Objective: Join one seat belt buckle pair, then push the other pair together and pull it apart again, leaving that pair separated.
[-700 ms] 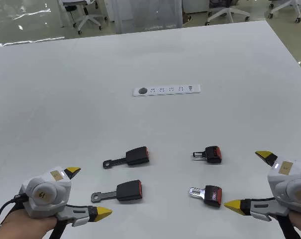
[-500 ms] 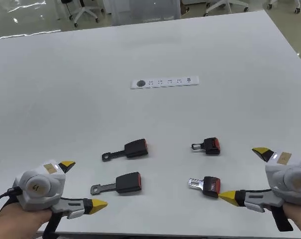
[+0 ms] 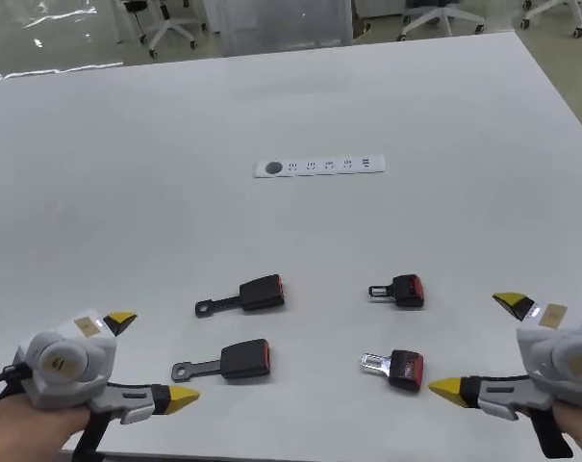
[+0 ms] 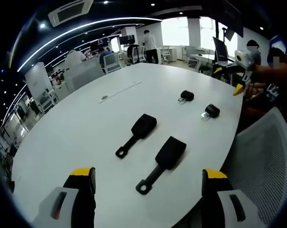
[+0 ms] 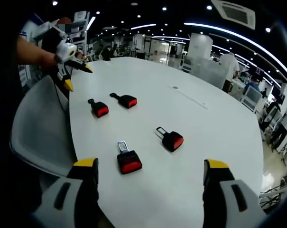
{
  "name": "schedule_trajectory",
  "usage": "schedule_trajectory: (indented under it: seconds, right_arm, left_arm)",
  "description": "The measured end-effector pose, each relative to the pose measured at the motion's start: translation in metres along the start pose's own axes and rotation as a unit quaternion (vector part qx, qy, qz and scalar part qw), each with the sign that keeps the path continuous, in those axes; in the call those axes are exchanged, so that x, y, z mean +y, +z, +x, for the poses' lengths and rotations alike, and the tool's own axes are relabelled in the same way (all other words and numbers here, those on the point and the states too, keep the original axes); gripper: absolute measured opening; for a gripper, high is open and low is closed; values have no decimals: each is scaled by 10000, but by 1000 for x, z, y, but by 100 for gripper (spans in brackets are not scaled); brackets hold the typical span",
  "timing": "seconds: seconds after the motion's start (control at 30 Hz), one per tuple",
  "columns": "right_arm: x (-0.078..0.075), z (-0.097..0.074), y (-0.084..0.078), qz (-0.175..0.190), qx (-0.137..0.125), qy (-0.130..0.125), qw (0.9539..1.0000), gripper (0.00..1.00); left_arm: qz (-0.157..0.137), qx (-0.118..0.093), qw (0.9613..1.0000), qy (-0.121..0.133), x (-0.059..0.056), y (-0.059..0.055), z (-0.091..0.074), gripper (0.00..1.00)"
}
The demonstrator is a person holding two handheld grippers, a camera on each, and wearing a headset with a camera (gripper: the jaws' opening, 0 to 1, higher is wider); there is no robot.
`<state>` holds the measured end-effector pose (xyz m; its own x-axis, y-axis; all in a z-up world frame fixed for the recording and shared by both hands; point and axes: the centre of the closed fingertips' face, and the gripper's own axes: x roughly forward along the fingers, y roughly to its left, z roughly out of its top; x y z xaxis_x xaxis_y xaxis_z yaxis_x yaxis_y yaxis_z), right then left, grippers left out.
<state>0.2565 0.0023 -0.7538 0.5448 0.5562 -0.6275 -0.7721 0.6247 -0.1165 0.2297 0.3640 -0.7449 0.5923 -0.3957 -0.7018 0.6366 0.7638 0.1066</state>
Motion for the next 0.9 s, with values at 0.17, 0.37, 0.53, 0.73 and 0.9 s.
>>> schedule_trajectory:
  seconds: [0.17,0.37,0.53,0.73,0.9]
  right_arm:
    - [-1,-1,2,-91,18,-34,10000,93]
    - [2,1,2,-122,44,8,9999,92]
    - [6,2,4,-194,30,53,9998,91]
    - [8,4,5,-150,129,29,9998,93]
    - [10,1,10,-118,106,-28,9999,91]
  left_arm:
    - [23,41,10000,-53,-2,1,3,94]
    - [-8,-44,10000,-66,1,8,6,95]
    - [40,-49,10000,-66,6,7,6,94]
    - [100,-20,9999,-113,9,5,6,94]
    - [169,3,9997,-189,10,2,8,94]
